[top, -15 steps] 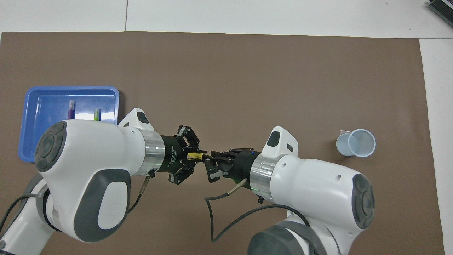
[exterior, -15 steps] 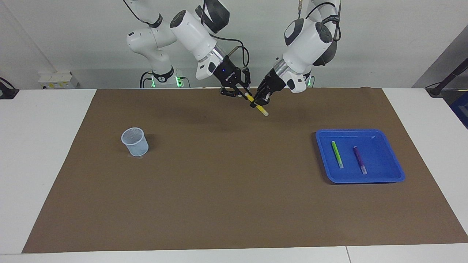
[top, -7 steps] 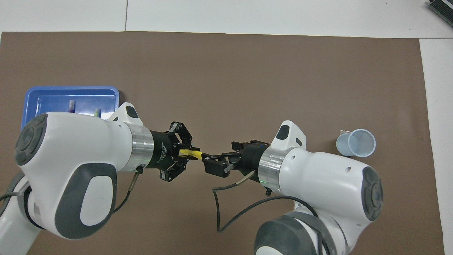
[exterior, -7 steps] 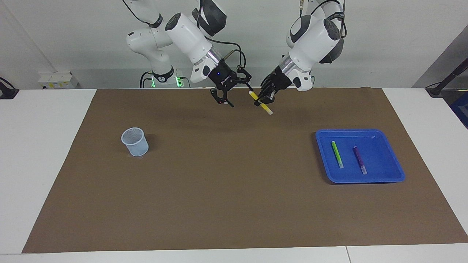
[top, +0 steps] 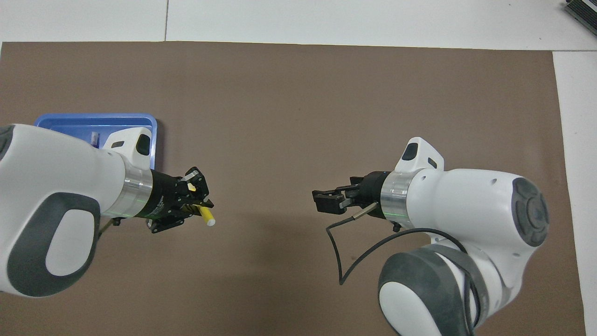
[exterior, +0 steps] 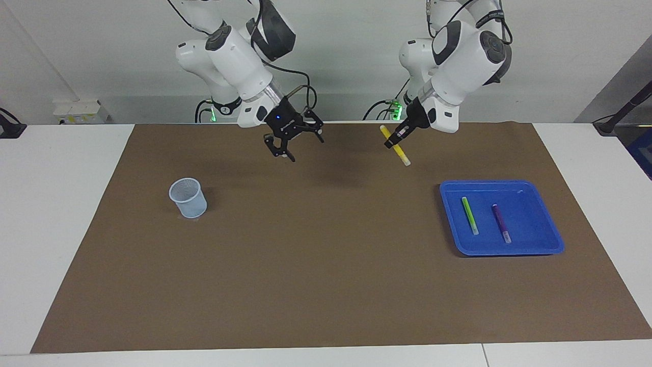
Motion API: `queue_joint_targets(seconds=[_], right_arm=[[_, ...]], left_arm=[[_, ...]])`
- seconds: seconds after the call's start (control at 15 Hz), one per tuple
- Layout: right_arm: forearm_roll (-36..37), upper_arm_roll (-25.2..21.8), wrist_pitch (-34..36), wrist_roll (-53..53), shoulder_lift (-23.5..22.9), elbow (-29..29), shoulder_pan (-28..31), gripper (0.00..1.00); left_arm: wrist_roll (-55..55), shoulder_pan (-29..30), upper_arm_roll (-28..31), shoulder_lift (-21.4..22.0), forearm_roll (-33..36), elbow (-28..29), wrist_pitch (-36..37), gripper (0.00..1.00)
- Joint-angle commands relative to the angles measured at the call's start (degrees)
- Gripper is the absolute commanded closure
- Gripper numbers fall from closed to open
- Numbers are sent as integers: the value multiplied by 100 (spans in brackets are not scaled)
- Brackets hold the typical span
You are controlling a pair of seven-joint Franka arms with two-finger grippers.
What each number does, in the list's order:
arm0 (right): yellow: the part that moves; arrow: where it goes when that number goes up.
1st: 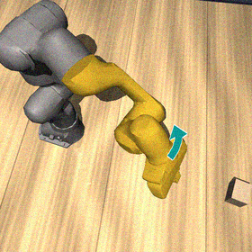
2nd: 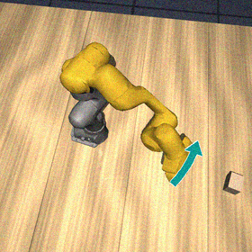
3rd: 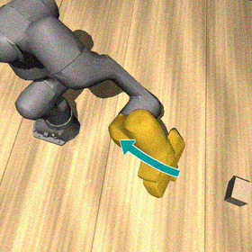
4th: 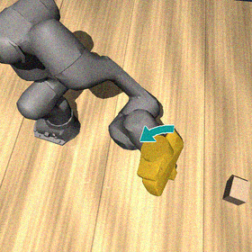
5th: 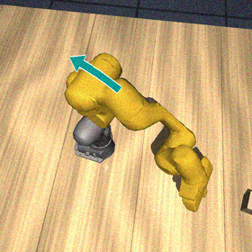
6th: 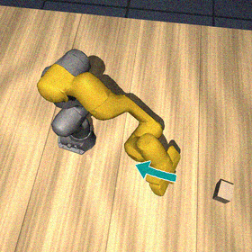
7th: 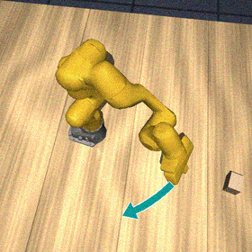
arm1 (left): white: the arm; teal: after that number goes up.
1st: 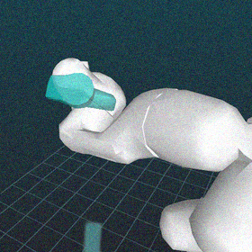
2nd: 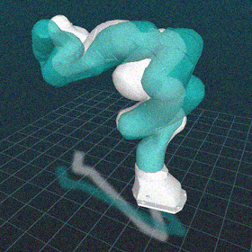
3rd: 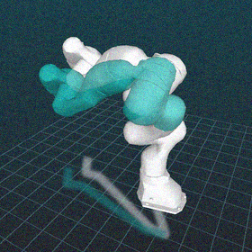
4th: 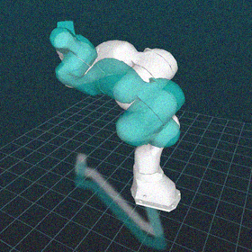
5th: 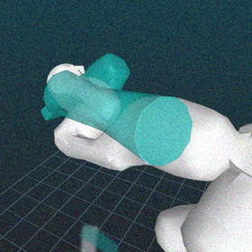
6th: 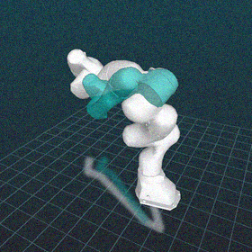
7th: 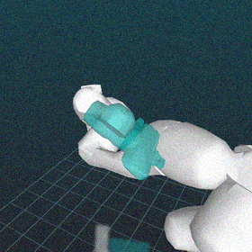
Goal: Right arm passes pens to left for tray arrangement
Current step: 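Carry the yellow pen to the tray while the right gripper withdraws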
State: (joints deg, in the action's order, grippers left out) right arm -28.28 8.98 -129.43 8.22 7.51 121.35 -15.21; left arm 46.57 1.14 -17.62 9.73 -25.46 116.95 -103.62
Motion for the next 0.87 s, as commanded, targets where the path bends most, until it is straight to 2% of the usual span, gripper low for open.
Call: queue_joint_targets(seconds=[0.0, 0.27, 0.47, 0.6, 0.8], right_arm=[[664, 43, 785, 101, -13, -261, 535, 0], [1324, 43, 1445, 92, -13, -384, 1141, 0], [1631, 43, 2016, 66, -162, -795, 1493, 0], [1886, 43, 2534, -4, -346, -1192, 1695, 0], [2098, 43, 2765, -22, -356, -1298, 1802, 0]], left_arm=[[-1462, 543, -40, 143, 514, -6, 438, 100], [-3299, 1211, -40, 134, 1542, 3, 457, 100], [-4417, 1633, -40, 12, 2246, 3, 272, 100], [-4971, 1897, -40, -164, 2562, 3, 62, 100], [-5351, 2153, -40, -506, 2853, 12, -342, 100]])
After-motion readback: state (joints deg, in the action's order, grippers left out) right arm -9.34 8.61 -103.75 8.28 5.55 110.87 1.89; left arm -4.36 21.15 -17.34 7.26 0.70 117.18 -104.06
